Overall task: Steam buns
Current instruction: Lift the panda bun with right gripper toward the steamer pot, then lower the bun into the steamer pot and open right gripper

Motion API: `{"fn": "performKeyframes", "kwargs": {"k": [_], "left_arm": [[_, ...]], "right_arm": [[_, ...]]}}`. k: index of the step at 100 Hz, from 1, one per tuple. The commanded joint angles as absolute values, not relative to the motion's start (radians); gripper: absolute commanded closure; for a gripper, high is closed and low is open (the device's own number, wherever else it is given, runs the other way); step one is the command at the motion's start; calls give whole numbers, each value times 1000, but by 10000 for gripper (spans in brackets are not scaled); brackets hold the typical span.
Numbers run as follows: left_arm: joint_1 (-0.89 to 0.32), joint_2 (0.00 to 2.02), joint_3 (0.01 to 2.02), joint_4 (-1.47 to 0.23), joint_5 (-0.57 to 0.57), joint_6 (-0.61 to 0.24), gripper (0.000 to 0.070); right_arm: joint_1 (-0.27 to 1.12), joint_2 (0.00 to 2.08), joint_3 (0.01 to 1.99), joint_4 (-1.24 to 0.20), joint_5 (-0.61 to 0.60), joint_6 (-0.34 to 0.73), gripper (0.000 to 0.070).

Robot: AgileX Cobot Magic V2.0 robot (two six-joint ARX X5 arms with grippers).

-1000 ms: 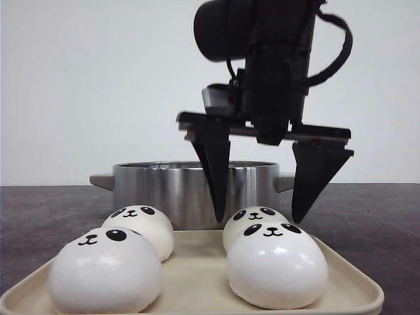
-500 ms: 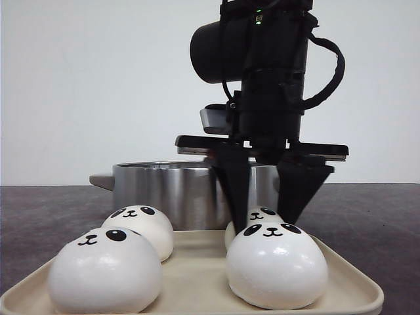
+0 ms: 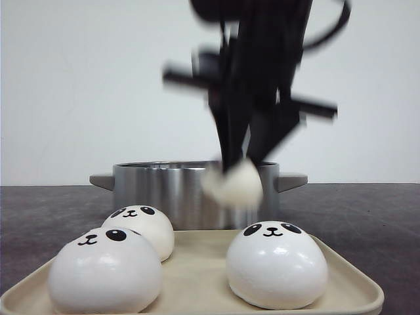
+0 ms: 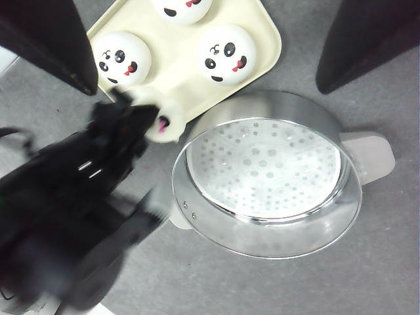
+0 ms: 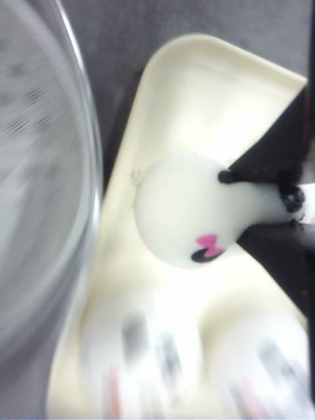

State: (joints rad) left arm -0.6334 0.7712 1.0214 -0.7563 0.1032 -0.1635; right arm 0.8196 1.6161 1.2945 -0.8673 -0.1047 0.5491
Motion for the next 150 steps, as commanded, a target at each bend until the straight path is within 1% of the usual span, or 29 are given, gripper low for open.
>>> {"fn": "performKeyframes", "kwargs": {"k": [1,9,16,22,29,35,39,51,75,91,111,123,137,150], "left_arm": [[-642,776,1035,-748,101,-147,0],[-642,776,1035,-747,101,-147,0],[-642,776,1035,-743,101,-147,0],[-642,776,1035,-735,101,-147,0],[-642,776,1035,-725,101,-147,0],[-642,776,1035,-715,101,-147,0],[-642,776,1035,-711,101,-147,0],[-642,777,1035,-710,101,-147,0],[-642,777,1035,-712,101,-147,0],[-642,776,1035,-714,101,-147,0],[-642,777,1035,-719,101,-147,0],[-642,777,1035,-720,101,-147,0],[-642,777,1035,-727,101,-147,0],[-642,777,1035,-747,101,-147,0]], "right_arm": [[839,1578,1337,-885,-133,539,697],[856,1513,1377,-899,-128,537,697],[863,1467,1422,-881,-89,526,697],[863,1441,1465,-851,-31,489,697],[856,1436,1523,-815,60,407,697],[828,1441,1564,-793,98,358,697],[806,1454,1587,-779,91,346,697],[730,1531,1662,-761,13,333,697],[622,1757,1808,-779,-72,325,697],[595,1896,1836,-790,-71,328,697],[573,2027,1836,-845,-71,332,697],[566,2078,1836,-854,-65,332,697],[565,2113,1835,-848,-10,329,697],[564,2132,1835,-836,-8,332,697]]}}
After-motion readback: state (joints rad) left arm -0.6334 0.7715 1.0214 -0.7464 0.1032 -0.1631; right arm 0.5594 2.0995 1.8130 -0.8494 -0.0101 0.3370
